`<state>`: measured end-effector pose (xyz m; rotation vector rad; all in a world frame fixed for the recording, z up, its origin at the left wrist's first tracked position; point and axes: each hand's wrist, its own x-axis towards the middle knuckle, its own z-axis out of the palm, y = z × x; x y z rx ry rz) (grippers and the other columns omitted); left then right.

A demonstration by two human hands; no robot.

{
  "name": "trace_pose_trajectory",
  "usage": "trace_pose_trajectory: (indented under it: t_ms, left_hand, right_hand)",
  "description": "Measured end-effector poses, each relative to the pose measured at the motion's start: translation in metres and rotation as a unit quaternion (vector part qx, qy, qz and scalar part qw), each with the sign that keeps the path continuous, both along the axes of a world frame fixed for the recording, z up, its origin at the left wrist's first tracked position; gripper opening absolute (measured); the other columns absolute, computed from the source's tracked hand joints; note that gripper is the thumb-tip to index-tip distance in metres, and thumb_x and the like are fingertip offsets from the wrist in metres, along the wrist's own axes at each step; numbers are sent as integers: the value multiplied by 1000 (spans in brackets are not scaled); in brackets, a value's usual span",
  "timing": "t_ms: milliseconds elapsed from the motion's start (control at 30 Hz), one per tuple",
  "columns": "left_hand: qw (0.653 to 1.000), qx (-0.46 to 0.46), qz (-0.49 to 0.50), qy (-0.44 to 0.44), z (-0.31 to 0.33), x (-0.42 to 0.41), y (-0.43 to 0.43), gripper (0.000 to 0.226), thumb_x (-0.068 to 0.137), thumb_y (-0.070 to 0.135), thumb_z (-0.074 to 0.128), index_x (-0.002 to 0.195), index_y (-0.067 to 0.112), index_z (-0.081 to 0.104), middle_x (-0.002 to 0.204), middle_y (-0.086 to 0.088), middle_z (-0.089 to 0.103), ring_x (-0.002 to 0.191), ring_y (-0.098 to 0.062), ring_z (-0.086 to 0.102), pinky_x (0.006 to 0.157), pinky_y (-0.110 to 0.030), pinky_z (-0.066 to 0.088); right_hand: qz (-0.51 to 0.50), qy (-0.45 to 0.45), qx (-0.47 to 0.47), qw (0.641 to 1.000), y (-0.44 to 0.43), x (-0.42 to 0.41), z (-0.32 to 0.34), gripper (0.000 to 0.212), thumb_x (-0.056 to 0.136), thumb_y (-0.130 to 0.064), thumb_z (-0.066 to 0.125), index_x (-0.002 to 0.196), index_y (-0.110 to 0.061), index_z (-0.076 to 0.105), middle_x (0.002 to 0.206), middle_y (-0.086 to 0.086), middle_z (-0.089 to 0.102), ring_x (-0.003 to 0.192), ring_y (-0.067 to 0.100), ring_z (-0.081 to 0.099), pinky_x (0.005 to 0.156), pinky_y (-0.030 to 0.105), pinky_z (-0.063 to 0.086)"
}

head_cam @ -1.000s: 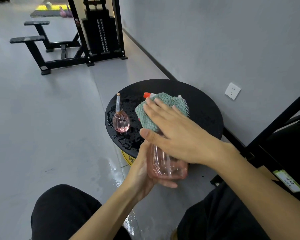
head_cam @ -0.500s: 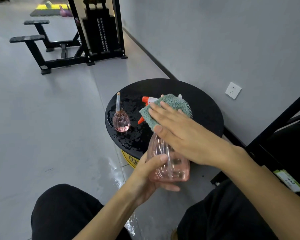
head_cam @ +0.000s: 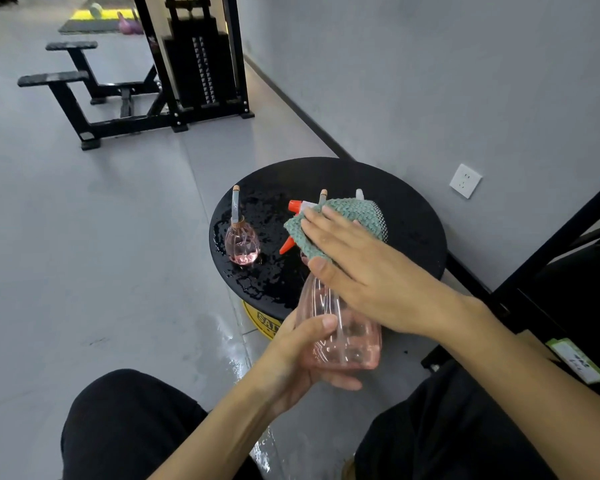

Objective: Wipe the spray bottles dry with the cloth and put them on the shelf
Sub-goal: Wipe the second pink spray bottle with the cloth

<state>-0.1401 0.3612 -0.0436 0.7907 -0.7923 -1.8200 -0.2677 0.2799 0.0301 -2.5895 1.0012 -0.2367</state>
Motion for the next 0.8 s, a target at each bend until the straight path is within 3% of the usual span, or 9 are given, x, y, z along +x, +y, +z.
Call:
trace_pose_trajectory:
  t_ms: [200, 367, 500, 600, 800]
  left_hand:
    - [1000, -9, -3, 4, 1, -7, -1, 81, 44, 48, 91, 115, 24, 61, 106, -8, 73, 82, -29, 73, 52, -37, 59]
    - [1000, -20, 5, -7, -1, -3, -3, 65, 47, 51, 89, 106, 33, 69, 101, -9, 73, 82, -30, 73, 54, -37, 60]
    - [1000, -3, 3, -21, 0, -2, -3, 89, 44, 52, 90, 121, 20, 58, 105, -10, 73, 81, -31, 73, 52, -36, 59]
    - [1000, 5, -5, -14, 2, -4, -2, 104, 45, 51, 90, 130, 9, 50, 105, -11, 73, 82, -29, 73, 51, -35, 59]
    - [1000, 3, 2, 4, -3, -4, -3, 79, 41, 50, 92, 111, 21, 65, 99, -11, 73, 81, -30, 73, 51, -36, 59]
  right_hand:
    - [-80, -21, 41, 996, -25, 6, 9, 83, 84, -65, 7, 154, -22, -1, 162, -9, -8, 146, 2, -11, 121, 32, -4]
    - [-14, 70, -26, 997, 0, 16, 9, 72, 93, -60, 9, 155, -23, 0, 161, -11, -9, 147, 6, -16, 122, 37, -4]
    - [2, 85, -17, 996, -8, 14, 13, 62, 99, -53, 13, 155, -27, 4, 161, -16, -7, 146, 2, -16, 121, 35, -4]
    - [-34, 53, -1, 998, -25, 13, 12, 63, 98, -55, 11, 154, -28, 2, 161, -16, -8, 146, 5, -15, 122, 42, -3]
    - [35, 111, -16, 993, -3, 12, 16, 59, 100, -51, 13, 154, -30, 4, 160, -19, -7, 145, 2, -18, 120, 36, -9]
